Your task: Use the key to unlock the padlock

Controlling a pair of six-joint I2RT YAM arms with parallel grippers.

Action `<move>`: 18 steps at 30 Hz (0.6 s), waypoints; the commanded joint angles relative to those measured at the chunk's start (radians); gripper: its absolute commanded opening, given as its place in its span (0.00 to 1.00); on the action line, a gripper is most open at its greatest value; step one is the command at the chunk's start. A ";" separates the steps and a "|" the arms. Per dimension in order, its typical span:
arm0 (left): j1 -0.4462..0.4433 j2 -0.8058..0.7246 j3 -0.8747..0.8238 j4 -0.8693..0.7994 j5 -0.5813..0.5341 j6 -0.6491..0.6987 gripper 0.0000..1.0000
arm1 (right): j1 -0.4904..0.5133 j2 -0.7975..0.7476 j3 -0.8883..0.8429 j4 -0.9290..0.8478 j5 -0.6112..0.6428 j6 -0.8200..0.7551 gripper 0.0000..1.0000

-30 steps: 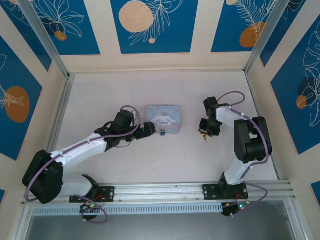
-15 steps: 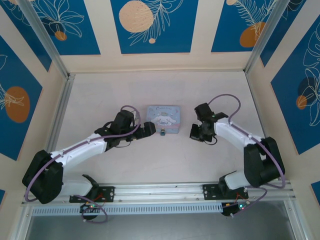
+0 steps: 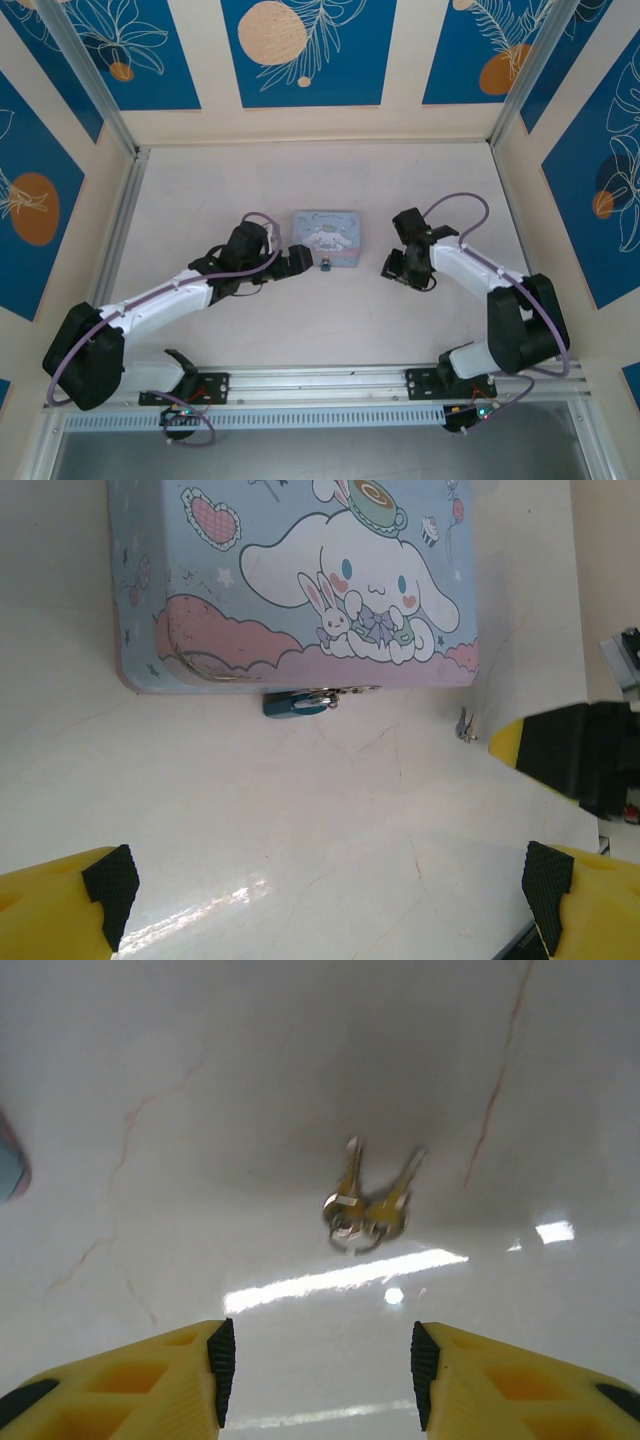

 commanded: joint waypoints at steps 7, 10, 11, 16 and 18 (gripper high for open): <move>-0.012 0.093 0.066 0.050 0.079 0.019 1.00 | -0.020 0.191 0.133 -0.047 0.043 -0.006 0.52; -0.013 0.131 0.085 0.056 0.102 0.019 1.00 | -0.021 0.210 0.112 -0.029 0.045 0.004 0.51; -0.013 0.144 0.092 0.055 0.107 0.019 1.00 | -0.020 0.214 0.100 -0.023 0.046 0.007 0.51; -0.012 0.167 0.105 0.058 0.120 0.013 1.00 | -0.010 0.221 0.053 0.009 0.034 0.009 0.45; -0.012 0.167 0.105 0.055 0.120 0.012 1.00 | 0.005 0.216 0.036 0.014 0.035 0.011 0.39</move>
